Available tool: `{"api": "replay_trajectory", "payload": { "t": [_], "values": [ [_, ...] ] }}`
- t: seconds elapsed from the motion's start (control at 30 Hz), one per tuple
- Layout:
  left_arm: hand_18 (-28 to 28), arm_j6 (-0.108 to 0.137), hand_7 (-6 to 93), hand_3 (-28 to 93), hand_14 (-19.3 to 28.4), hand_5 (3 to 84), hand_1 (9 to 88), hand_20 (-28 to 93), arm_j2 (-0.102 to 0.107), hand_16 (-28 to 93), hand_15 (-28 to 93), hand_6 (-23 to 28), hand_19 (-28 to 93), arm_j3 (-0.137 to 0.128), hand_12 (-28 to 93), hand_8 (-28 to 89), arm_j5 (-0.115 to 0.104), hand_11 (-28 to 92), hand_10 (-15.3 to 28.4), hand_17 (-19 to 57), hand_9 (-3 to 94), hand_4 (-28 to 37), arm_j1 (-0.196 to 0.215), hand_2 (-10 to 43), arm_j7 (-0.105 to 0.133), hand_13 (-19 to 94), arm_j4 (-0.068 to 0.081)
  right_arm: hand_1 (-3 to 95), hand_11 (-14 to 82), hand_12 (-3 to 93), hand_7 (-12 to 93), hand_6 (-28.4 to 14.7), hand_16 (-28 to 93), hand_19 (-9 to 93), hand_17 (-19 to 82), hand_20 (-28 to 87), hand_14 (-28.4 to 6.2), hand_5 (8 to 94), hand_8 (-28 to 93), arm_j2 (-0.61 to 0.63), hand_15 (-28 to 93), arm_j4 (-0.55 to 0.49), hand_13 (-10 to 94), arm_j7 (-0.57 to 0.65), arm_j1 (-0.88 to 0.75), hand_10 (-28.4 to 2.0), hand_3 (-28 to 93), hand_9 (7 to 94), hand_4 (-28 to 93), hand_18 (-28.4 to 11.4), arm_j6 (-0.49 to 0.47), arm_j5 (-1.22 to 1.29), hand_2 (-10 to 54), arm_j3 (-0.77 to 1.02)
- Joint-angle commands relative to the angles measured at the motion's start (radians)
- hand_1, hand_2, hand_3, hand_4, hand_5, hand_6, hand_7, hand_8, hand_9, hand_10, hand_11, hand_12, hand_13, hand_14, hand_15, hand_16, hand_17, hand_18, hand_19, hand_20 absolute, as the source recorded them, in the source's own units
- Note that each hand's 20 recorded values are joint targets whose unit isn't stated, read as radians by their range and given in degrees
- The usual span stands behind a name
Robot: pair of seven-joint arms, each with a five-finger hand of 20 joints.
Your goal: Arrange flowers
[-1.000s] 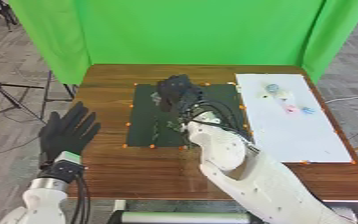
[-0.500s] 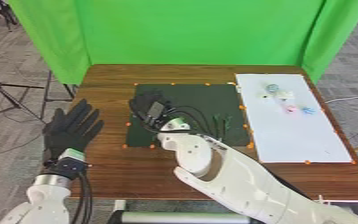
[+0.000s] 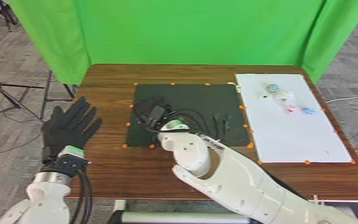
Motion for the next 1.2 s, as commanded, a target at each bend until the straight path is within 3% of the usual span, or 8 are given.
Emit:
{"api": "replay_trajectory", "payload": {
  "t": [0.03,0.13,0.2,0.47,0.6,0.93,1.1,1.2],
  "values": [
    [13.3,-0.004,14.1,73,10.6,38.1,24.1,12,-0.051,-6,26,6.4,32,-0.02,11,-9,0.022,16,10.6,-6.4,28.8,-28.3,-0.012,8.8,-0.064,18,0.007,54.0,12.8,44.3,39,-1.8,34,93,48,49,-7.1,69.7,9,-0.01,58,0.003,79,0.02,-0.027,-9.3,72,84.6,-28,-21.7,-0.066,-0.001,-9.5,0.016],
    [13.3,-0.003,14.2,73,10.7,38.2,24.2,12,-0.053,-6,26,6.4,32,-0.025,11,-9,0.022,16,10.6,-6.4,28.8,-28.3,-0.009,8.8,-0.071,18,0.006,51.8,15.9,40.6,37,-2.2,34,93,47,48,-7.5,69.3,9,-0.009,57,0.002,78,0.051,-0.028,-10.0,70,82.6,-28,-21.9,-0.051,0.018,-9.5,0.018],
    [13.2,0.007,14.3,73,10.7,38.2,24.3,12,-0.014,-6,26,6.4,33,-0.009,11,-9,-0.009,16,10.5,-6.4,28.8,-28.3,-0.005,8.7,-0.034,18,0.005,50.0,23.0,34.0,36,-2.5,34,93,47,48,-7.6,68.9,10,-0.01,57,-0.001,78,0.076,-0.029,-11.2,66,80.2,-28,-22.0,-0.042,0.029,-9.5,0.019],
    [13.2,0.006,14.6,73,10.9,38.3,25.2,12,-0.022,-6,27,6.5,33,-0.017,11,-9,-0.007,16,10.4,-6.4,29.1,-28.3,0.003,8.0,-0.04,18,0.002,42.1,30.1,24.5,33,-2.5,33,93,47,47,-7.9,68.5,4,-0.016,58,-0.018,77,0.11,-0.035,-13.0,69,77.5,-28,-22.2,-0.06,0.043,-9.5,0.037],
    [13.2,0.006,14.6,73,10.9,38.3,25.2,12,-0.026,-6,27,6.4,33,-0.016,11,-9,-0.01,16,10.4,-6.4,29.1,-28.3,0.005,8.0,-0.037,18,0.004,37.7,30.0,24.4,34,-2.8,33,93,47,47,-8.1,68.4,-11,-0.016,58,-0.031,77,0.115,-0.032,-13.5,71,77.0,-28,-22.3,-0.049,0.067,-9.5,0.045],
    [13.3,0.008,14.7,73,11.1,38.2,25.1,12,-0.019,-6,27,6.5,33,-0.002,11,-9,-0.03,16,10.4,-6.5,29.1,-28.3,0.003,7.9,-0.005,18,0.008,32.5,29.4,24.3,32,-3.8,33,93,47,47,-8.7,67.7,-11,-0.01,58,-0.079,76,0.124,-0.042,-14.1,69,76.0,-28,-22.6,-0.068,0.104,-9.5,0.061],
    [13.3,-0.007,14.8,73,11.2,38.1,25.1,12,-0.04,-6,27,6.5,33,-0.015,11,-9,-0.021,16,10.4,-6.5,29.0,-28.3,0.022,7.9,-0.012,18,0.002,28.2,28.2,23.8,28,-5.7,33,93,47,47,-9.6,64.8,-10,0.009,57,-0.195,76,0.22,-0.14,-15.5,67,74.0,-28,-23.1,-0.051,0.173,-9.5,0.222],
    [13.2,-0.009,14.7,73,11.2,38.1,25.0,12,-0.014,-6,27,6.5,33,-0.02,11,-9,-0.031,16,10.4,-6.5,29.0,-28.3,0.02,7.9,-0.01,18,0.007,26.3,22.4,21.2,20,-8.9,30,93,45,46,-13.5,55.4,-9,0.058,60,-0.244,68,0.303,-0.197,-19.7,69,63.5,-28,-25.5,0.057,0.205,-9.5,0.356]
  ]
}}
